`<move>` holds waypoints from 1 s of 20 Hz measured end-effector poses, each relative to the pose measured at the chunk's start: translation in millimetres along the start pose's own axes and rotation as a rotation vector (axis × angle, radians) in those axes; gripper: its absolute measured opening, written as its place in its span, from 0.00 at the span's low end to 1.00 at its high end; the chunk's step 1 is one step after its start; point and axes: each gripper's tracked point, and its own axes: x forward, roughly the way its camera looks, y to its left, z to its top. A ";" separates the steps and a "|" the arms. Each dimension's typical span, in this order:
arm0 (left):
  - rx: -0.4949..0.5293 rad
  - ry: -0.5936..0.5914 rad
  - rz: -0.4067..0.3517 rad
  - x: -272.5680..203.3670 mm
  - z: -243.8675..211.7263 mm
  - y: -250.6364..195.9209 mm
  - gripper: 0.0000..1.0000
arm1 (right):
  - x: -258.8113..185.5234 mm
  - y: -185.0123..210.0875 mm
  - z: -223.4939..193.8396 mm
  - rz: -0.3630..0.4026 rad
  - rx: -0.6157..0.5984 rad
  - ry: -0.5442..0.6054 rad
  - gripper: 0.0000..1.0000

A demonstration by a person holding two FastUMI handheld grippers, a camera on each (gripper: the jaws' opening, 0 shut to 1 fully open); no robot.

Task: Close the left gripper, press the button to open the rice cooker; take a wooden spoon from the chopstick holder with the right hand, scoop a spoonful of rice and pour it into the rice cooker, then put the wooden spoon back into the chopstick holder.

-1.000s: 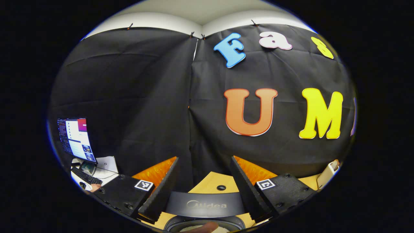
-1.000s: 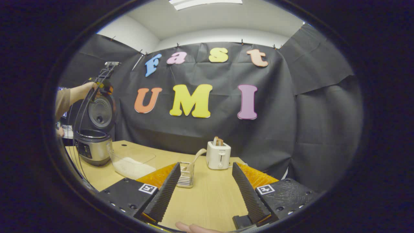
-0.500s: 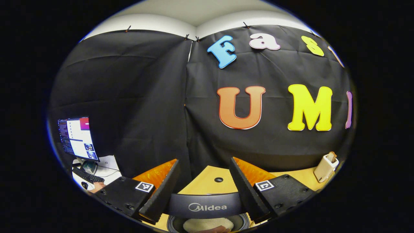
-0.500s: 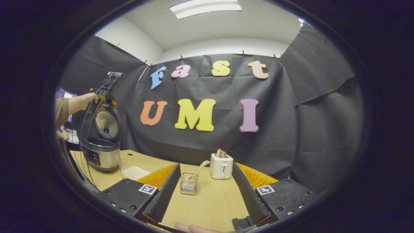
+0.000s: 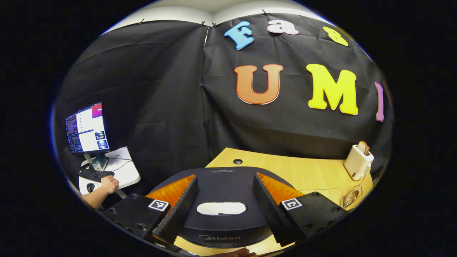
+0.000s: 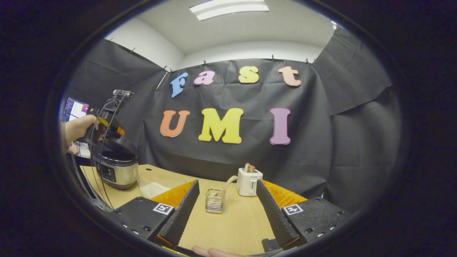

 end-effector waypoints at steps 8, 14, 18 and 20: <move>0.013 -0.041 -0.013 -4.0 -30.1 -3.8 0.98 | 4.6 -4.3 -6.4 -0.004 0.013 0.020 0.95; 0.007 -0.073 0.003 -8.6 -57.7 -2.7 0.98 | 7.1 -0.7 -16.2 0.013 0.027 0.052 0.96; 0.025 -0.166 0.042 -24.5 -59.3 0.3 0.98 | 7.3 -0.2 -17.9 0.015 0.027 0.055 0.95; 0.024 -0.188 0.054 -38.5 -63.8 2.1 0.98 | 8.4 0.6 -20.5 0.019 0.029 0.064 0.95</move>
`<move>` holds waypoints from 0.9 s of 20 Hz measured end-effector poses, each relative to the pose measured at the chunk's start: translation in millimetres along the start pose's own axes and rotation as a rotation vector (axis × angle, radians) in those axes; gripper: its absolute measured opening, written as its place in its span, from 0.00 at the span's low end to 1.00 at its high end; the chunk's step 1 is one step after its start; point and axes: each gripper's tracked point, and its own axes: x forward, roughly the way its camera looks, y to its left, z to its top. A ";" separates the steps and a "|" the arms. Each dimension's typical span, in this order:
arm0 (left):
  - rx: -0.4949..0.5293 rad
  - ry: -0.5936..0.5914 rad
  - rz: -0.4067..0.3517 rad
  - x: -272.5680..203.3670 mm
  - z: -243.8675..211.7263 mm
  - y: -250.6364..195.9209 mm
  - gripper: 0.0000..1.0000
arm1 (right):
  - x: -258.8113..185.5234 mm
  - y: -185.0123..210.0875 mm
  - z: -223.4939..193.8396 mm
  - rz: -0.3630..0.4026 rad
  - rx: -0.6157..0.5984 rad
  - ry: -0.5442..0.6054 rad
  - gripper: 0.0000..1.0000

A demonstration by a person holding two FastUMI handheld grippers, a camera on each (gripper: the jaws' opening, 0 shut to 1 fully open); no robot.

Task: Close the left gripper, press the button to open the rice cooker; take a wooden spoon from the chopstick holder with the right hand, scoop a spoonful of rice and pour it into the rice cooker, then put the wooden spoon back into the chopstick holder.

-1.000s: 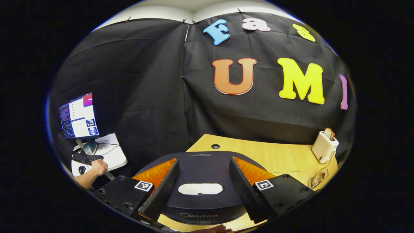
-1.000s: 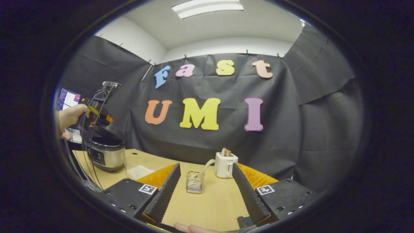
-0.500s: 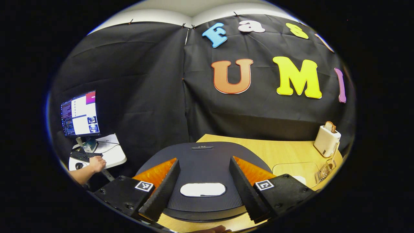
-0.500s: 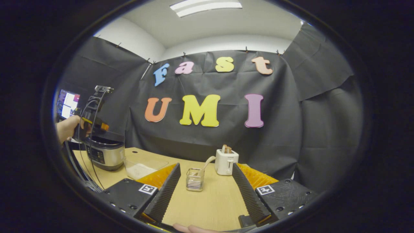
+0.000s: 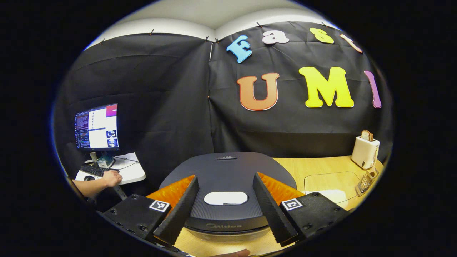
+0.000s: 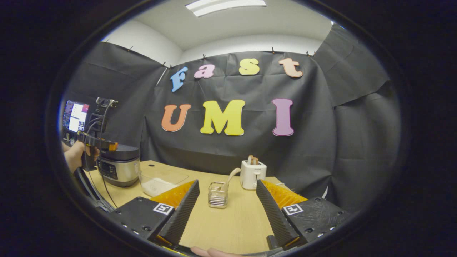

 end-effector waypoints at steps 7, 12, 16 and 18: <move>-0.004 -0.012 -0.017 -20.0 -7.7 -2.4 0.96 | -4.1 14.9 -0.9 0.052 -0.003 0.007 0.95; -0.016 -0.059 -0.007 -20.6 -7.8 -4.1 0.95 | -6.7 27.5 2.0 0.078 -0.003 0.002 0.96; -0.059 -0.021 -0.035 -45.4 -5.9 -16.8 0.93 | -1.5 36.6 13.9 0.081 0.004 -0.001 0.95; -0.131 -0.028 -0.099 -64.5 6.8 -39.0 0.92 | 3.4 41.9 24.6 0.081 0.019 -0.001 0.95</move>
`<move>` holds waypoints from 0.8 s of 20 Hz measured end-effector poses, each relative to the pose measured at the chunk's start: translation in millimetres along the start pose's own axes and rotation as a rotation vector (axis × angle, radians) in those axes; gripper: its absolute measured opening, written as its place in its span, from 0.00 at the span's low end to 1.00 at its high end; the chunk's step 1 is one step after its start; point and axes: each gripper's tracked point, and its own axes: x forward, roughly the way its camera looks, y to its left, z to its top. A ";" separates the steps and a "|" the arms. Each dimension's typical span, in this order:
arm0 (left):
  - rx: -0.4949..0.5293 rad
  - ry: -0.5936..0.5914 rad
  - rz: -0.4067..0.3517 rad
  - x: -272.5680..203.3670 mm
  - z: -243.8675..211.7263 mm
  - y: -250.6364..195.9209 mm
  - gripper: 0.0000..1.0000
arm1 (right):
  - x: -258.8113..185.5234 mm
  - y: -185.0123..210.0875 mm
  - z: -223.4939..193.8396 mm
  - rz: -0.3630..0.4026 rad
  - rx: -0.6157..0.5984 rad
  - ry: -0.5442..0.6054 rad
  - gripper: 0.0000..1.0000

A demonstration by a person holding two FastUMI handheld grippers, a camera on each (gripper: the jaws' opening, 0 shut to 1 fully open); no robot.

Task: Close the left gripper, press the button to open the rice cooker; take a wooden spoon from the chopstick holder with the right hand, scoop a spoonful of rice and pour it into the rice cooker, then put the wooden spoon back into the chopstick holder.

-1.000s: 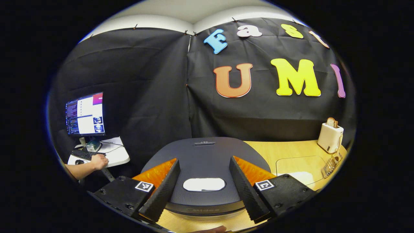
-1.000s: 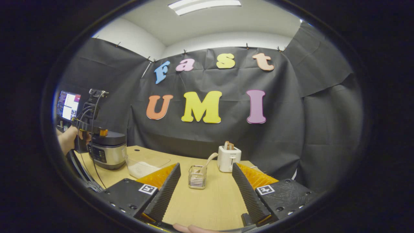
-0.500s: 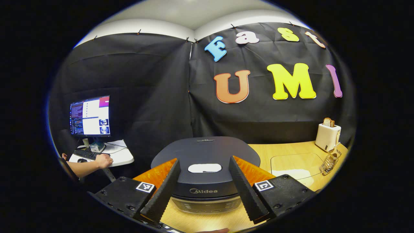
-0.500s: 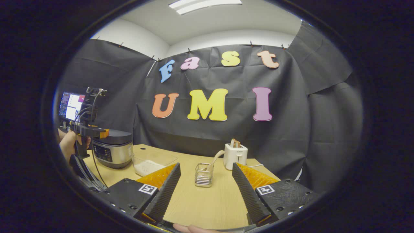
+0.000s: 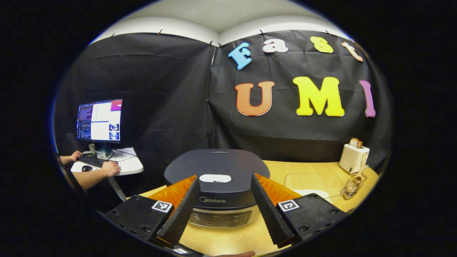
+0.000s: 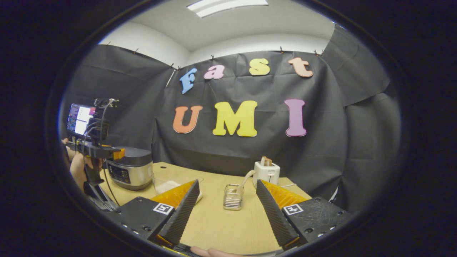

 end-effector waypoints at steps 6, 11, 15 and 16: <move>0.035 0.061 -0.185 -48.2 -1.7 -73.9 0.89 | 16.0 -2.8 20.8 -0.063 0.035 0.030 0.95; 0.110 0.064 -0.308 -82.3 -18.5 -128.2 0.98 | 25.0 -7.8 -4.2 -0.078 0.093 0.092 0.95; 0.145 0.029 -0.361 -92.7 -17.8 -151.1 0.98 | 33.8 -9.9 -27.2 -0.074 0.074 0.135 0.95; 0.142 0.027 -0.359 -94.9 -18.2 -149.6 0.98 | 35.5 -10.8 -27.8 -0.078 0.061 0.134 0.95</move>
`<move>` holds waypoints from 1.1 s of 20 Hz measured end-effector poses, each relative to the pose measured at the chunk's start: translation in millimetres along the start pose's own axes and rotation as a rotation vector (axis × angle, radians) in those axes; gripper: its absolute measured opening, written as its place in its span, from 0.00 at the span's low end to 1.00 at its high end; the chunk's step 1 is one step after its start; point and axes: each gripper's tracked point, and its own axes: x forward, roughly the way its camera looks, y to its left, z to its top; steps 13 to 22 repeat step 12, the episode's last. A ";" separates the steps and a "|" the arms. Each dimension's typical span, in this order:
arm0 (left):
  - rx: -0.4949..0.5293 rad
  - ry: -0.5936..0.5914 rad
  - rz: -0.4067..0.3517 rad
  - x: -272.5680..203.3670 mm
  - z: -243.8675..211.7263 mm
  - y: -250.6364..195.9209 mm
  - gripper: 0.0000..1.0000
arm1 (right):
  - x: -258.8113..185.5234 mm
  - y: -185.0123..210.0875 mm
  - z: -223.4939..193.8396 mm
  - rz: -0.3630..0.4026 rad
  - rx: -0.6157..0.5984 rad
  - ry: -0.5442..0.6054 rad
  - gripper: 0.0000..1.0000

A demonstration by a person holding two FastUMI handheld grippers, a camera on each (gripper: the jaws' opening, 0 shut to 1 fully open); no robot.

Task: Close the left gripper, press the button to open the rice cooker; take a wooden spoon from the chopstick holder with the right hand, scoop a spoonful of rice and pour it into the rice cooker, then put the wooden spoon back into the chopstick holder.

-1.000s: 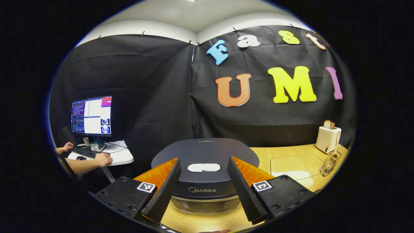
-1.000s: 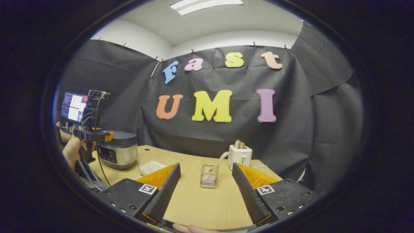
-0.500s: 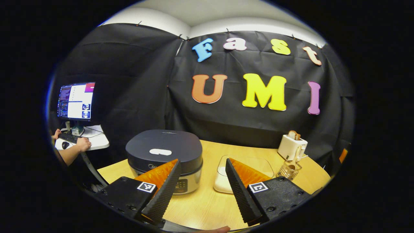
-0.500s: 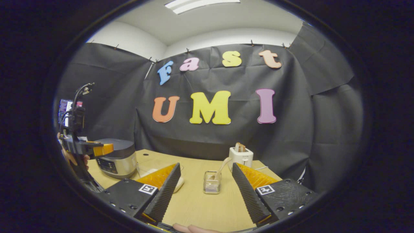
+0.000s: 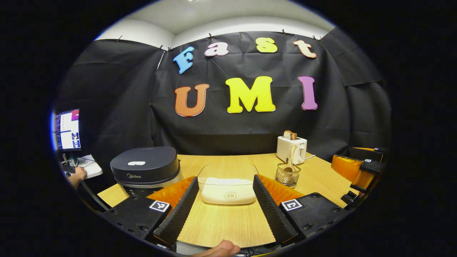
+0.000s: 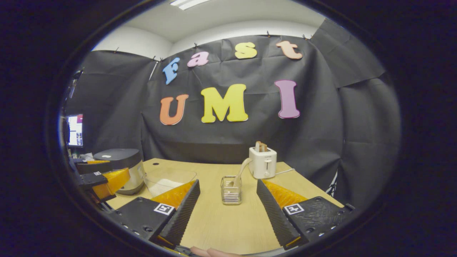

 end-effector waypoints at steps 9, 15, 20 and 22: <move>-0.018 -0.002 -0.029 -1.9 0.6 -3.3 0.98 | -5.6 -3.8 8.8 -0.019 -0.036 -0.051 0.94; -0.011 0.003 -0.032 -2.3 -1.4 -7.2 0.98 | -4.2 -4.2 7.1 -0.015 -0.037 -0.050 0.95; -0.011 0.003 -0.032 -2.3 -1.4 -7.2 0.98 | -4.2 -4.2 7.1 -0.015 -0.037 -0.050 0.95; -0.011 0.003 -0.032 -2.3 -1.4 -7.2 0.98 | -4.2 -4.2 7.1 -0.015 -0.037 -0.050 0.95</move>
